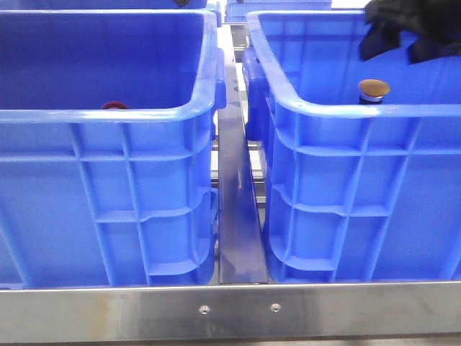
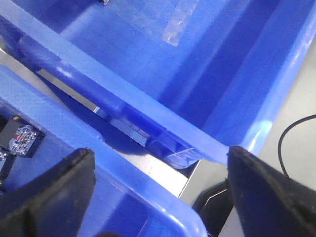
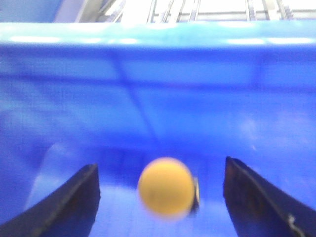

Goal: Pick red and yellow buttons and place in box
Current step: 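Move the left gripper back down into the button bin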

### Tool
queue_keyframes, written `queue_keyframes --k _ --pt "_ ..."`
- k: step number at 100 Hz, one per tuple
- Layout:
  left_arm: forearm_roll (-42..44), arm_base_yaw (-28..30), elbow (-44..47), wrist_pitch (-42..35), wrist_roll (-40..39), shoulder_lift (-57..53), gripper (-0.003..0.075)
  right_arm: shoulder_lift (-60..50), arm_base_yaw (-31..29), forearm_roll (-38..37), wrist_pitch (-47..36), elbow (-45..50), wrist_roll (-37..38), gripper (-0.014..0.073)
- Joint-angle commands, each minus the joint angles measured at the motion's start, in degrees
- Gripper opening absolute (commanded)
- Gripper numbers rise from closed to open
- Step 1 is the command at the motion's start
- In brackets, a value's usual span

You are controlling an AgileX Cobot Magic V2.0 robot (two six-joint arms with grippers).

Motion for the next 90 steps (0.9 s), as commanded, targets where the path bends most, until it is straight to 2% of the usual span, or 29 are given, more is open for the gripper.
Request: queue_keyframes --k 1,49,56,64,73,90 --pt "-1.2 -0.4 -1.6 -3.2 0.2 -2.0 0.0524 -7.5 0.0 0.4 0.3 2.0 -0.6 0.0546" --pt "-1.1 0.2 -1.6 -3.2 -1.0 -2.0 0.0524 -34.8 0.0 0.4 0.3 18.0 -0.6 0.0546" --pt "0.3 1.4 -1.7 -3.2 -5.8 -2.1 0.0524 -37.0 0.0 0.4 0.3 19.6 -0.6 0.0546" --pt "4.1 3.6 -1.7 -2.8 -16.6 -2.2 0.0523 -38.3 0.0 0.4 0.3 20.7 -0.6 0.0546" --pt "8.2 6.5 -1.7 -0.8 -24.4 -2.2 0.0522 -38.4 0.0 0.4 0.2 21.2 -0.6 0.0546" --pt "9.1 12.6 -1.7 3.7 -28.8 -1.8 0.0522 -38.2 0.0 0.4 0.2 21.2 -0.6 0.0546"
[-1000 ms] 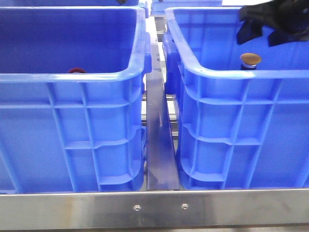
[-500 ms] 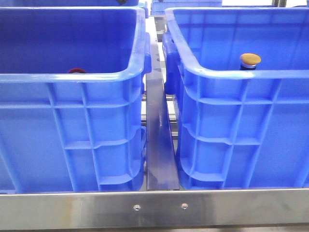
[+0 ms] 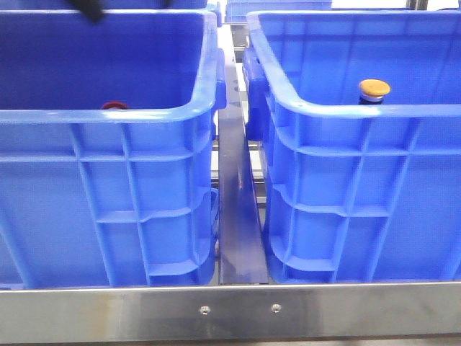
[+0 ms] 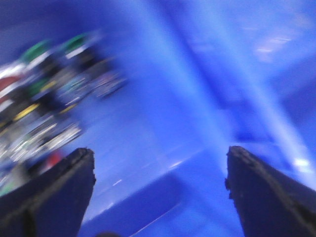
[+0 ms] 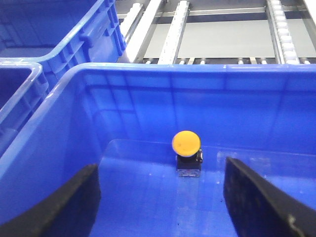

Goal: Pick red and yellow buttons and place in box
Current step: 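Move the left gripper back down into the button bin, then grasp a red-capped button with the left gripper and lift it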

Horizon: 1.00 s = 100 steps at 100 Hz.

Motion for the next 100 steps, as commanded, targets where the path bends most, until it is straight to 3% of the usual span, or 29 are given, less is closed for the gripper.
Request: queue_keyframes --k 1,36,100 --pt "0.2 2.9 -1.7 -0.2 -2.9 -1.8 0.0522 -0.7 0.0 0.4 -0.1 -1.5 -0.6 0.0546" --pt "-2.6 13.3 -2.1 1.6 -4.3 5.7 0.0523 -0.7 0.0 0.4 -0.5 -1.5 -0.6 0.0546" --pt "-6.6 13.7 -4.5 -5.9 -3.6 17.5 0.0523 -0.7 0.0 0.4 -1.6 -1.5 -0.6 0.0546"
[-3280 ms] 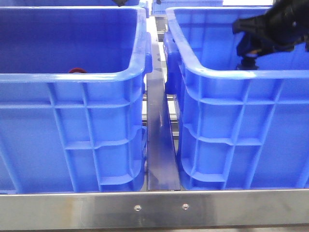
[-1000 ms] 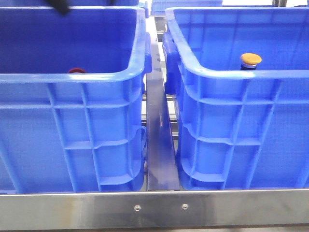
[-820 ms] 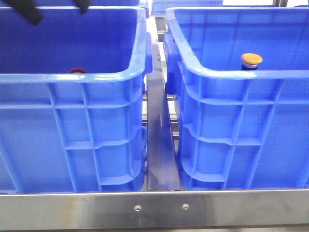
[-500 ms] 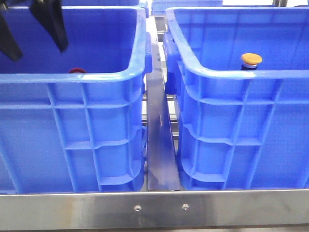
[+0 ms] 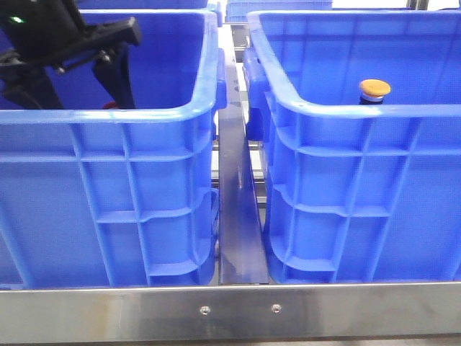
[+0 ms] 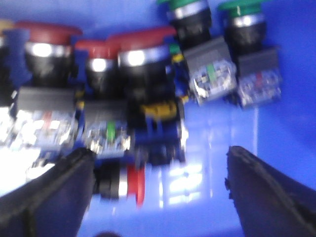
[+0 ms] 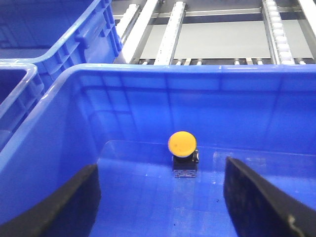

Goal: Pick red and yellow buttons and place in box
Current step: 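Grasp a red-capped button with the left gripper and lift it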

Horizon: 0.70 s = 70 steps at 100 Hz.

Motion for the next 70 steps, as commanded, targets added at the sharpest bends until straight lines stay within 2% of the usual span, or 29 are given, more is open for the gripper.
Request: queue_keyframes --k 1,37,49,70 --pt "-1.1 0.2 -3.1 -3.1 0.0 -0.8 0.0523 -0.7 0.0 0.4 -0.9 -1.5 -0.6 0.0546" --pt "-3.5 0.2 -6.9 -3.3 1.1 4.4 0.0507 -0.7 0.0 0.4 -0.9 -1.5 -0.6 0.0546" --pt "-3.5 0.2 -6.9 -2.7 1.1 4.5 0.0419 -0.7 0.0 0.4 -0.9 -1.5 -0.6 0.0546" --pt "-3.5 0.2 -6.9 -2.7 1.1 4.5 0.0172 -0.7 0.0 0.4 -0.9 -1.5 -0.6 0.0546"
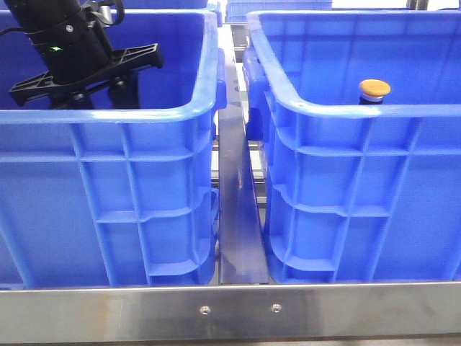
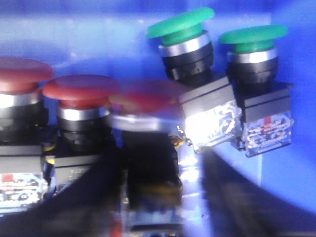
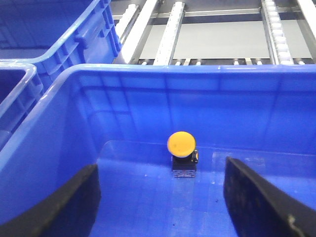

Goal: Pick red and yellow buttons and place in box
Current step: 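Grasp a red-capped button with the left gripper and lift it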

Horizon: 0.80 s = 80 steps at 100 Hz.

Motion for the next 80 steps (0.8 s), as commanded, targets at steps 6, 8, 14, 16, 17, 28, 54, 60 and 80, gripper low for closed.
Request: queue_keyframes --k 6,8,14,16,17,28,54,60,80 --pt "-1.2 0.0 -1.9 -1.5 0.4 -2.7 0.0125 -0.7 0.0 0.4 -0.8 -1.5 -0.6 0.0546" --pt "-1.1 0.0 -1.9 -1.6 0.5 -2.7 0.0115 -0.7 0.0 0.4 -0.8 -1.5 -0.6 0.0546" --pt "-1.1 -0.1 -1.9 -1.6 0.5 -2.8 0.0105 -0.7 0.0 0.4 -0.8 -1.5 -0.6 0.0546" --pt "-1.1 -0.1 -1.9 -1.6 0.5 -3.0 0.0105 -0.7 0.0 0.4 -0.8 -1.5 -0.6 0.0546" --pt "-1.1 -0.1 -1.9 -1.6 0.5 -3.1 0.0105 -0.7 0.0 0.4 -0.8 -1.5 -0.6 0.0546" --pt "-1.1 -0.3 -1.9 -1.6 1.9 -4.9 0.0105 -0.7 0.0 0.4 -0.8 -1.5 -0.6 0.0546" --pt "-0.8 -2.1 -1.9 -1.5 4.8 -11.6 0.0105 -0.7 0.0 0.4 -0.9 -1.5 -0.6 0.0546" --pt "-0.8 -2.9 -1.9 -1.7 6.4 -13.5 0.0105 -0.7 0.0 0.4 -0.9 -1.5 -0.6 0.0546" --pt "-1.2 -6.6 -1.9 -1.4 9.8 -19.4 0.0104 -0.7 0.0 0.4 -0.9 -1.5 -0.6 0.0546"
